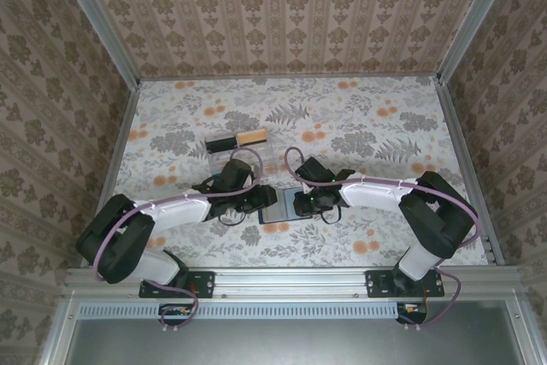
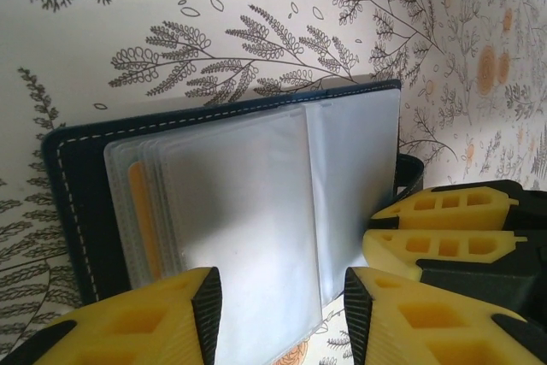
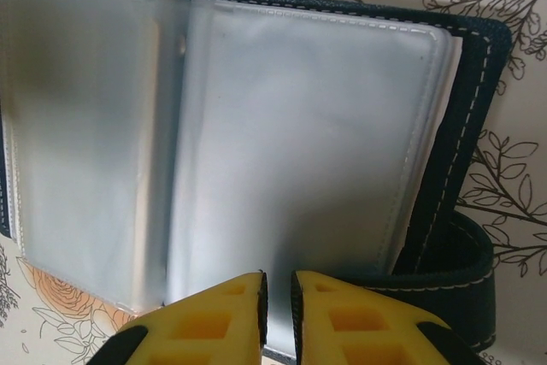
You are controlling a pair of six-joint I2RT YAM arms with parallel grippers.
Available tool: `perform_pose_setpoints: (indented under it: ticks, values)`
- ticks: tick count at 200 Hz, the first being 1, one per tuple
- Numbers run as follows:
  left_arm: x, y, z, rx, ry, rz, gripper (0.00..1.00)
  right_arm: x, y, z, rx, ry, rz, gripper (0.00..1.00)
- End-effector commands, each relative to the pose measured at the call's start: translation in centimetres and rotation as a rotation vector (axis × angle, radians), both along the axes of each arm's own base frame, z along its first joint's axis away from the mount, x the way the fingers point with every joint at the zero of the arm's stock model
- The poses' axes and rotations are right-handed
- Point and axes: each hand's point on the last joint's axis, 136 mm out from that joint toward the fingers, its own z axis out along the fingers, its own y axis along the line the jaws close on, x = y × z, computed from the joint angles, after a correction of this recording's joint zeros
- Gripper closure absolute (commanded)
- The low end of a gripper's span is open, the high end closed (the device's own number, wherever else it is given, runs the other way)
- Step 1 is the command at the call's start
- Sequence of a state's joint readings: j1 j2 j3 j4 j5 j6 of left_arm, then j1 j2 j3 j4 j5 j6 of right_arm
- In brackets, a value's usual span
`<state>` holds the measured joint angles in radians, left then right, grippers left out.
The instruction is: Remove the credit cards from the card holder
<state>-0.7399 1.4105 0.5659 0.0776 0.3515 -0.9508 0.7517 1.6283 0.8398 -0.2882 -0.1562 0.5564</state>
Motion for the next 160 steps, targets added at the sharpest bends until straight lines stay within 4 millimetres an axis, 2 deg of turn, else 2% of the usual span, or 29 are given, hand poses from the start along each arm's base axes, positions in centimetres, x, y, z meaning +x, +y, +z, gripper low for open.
perform_pose_setpoints:
  ticks: [1,44,83,160]
  values:
    - [0.0,-0.2,0.0,0.025,0.007,-0.001,0.56,-0.3,-0.5,-0.3,-0.020,-0.004,-0.017,0.81]
    - [-0.4,0.3,-0.8,0.084,0.025,-0.001,0.57,-0.3,-0.5,-0.4,-0.020,-0.004,-0.018,0.80]
    - [-0.6,-0.1,-1.8,0.092,0.060,-0.017,0.57,-0.3,-0.3,-0.3,-0.015,-0.006,-0.018,0.80]
    - [-0.4,-1.7,-1.6,0.056,0.058,-0.066,0.53,-0.3,-0.1,-0.6,-0.014,0.003,-0.017,0.80]
